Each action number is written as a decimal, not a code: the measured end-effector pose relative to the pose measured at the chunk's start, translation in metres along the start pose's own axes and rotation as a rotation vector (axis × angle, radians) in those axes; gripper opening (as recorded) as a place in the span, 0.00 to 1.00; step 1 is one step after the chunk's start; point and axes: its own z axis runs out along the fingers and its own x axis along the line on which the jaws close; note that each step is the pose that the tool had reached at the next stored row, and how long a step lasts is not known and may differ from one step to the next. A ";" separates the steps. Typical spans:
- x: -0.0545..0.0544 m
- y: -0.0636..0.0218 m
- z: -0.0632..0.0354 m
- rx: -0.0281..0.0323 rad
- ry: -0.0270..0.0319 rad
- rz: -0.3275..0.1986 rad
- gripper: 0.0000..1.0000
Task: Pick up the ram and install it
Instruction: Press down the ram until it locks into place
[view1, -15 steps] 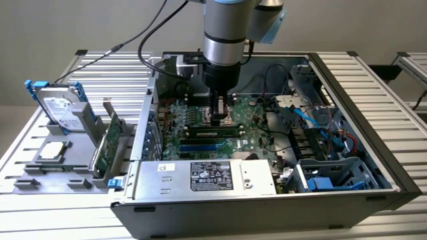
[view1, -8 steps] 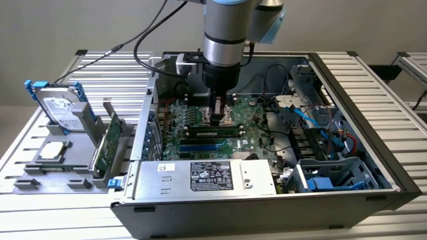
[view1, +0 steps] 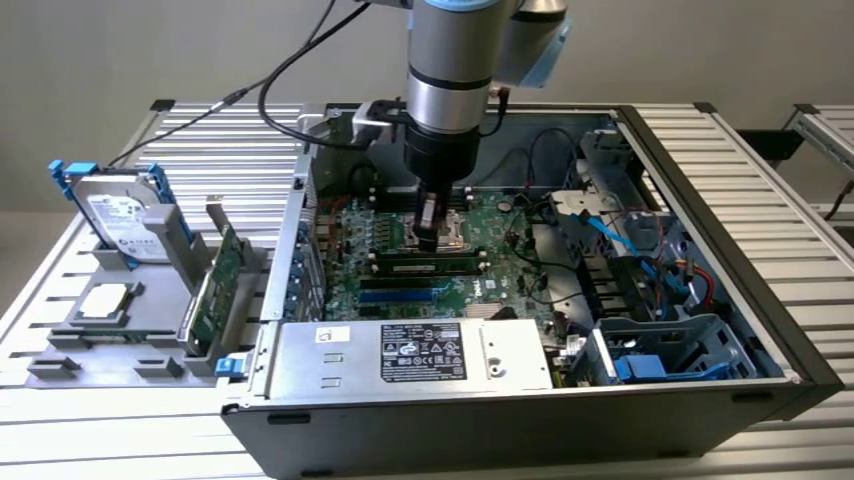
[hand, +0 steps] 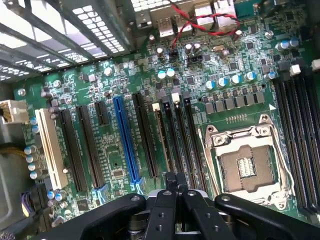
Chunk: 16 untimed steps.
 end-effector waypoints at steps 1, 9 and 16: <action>0.000 0.0000 0.0000 -0.0010 -0.0007 0.017 0.11; 0.000 0.0000 0.0000 -0.0090 -0.0061 0.156 0.11; 0.000 0.0000 0.0000 -0.0139 -0.0079 0.257 0.11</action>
